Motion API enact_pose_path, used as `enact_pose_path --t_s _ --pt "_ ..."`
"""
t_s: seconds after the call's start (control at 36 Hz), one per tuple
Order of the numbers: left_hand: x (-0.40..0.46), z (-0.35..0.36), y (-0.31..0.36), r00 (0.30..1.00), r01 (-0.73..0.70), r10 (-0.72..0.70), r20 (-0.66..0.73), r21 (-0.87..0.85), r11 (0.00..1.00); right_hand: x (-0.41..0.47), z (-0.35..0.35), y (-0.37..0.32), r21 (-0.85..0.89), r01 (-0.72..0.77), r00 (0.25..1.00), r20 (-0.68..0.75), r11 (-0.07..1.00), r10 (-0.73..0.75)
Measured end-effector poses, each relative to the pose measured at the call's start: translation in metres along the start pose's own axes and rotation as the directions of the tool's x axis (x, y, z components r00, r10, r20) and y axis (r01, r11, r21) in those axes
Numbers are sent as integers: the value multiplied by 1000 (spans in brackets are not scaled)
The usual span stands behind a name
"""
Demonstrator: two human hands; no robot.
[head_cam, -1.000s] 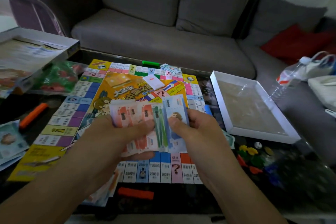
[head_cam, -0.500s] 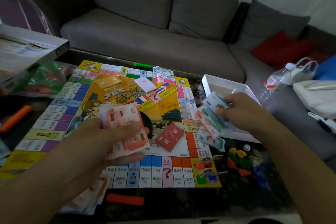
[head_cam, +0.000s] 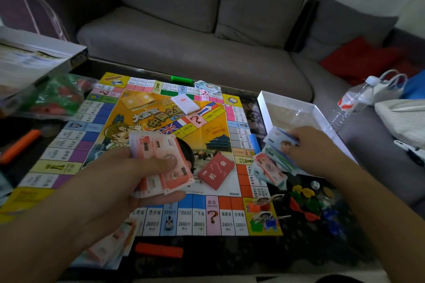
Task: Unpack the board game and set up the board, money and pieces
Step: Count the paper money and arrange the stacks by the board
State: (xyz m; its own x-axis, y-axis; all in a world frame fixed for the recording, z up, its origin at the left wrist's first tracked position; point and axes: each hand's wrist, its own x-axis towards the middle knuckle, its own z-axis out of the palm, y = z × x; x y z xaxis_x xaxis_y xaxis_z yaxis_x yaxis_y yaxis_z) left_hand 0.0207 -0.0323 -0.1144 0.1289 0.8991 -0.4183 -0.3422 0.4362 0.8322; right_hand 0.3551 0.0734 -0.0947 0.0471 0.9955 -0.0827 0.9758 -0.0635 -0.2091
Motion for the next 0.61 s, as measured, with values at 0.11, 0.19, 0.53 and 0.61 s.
enact_pose_path --t_s 0.11,0.19,0.53,0.61 --pt "1 4 -2 997 -52 55 -50 57 997 -41 -20 -31 424 21 1000 3 905 -25" --pt "-3 9 -2 995 -86 90 -50 71 994 -72 -23 -68 732 12 988 98 681 -123" --pt "-10 -2 -3 992 -122 121 -46 -21 992 -102 30 -142 822 -67 973 179 565 -145" --pt "-10 -4 2 991 -126 122 -54 -70 990 -92 32 -148 789 -32 987 121 614 -105"
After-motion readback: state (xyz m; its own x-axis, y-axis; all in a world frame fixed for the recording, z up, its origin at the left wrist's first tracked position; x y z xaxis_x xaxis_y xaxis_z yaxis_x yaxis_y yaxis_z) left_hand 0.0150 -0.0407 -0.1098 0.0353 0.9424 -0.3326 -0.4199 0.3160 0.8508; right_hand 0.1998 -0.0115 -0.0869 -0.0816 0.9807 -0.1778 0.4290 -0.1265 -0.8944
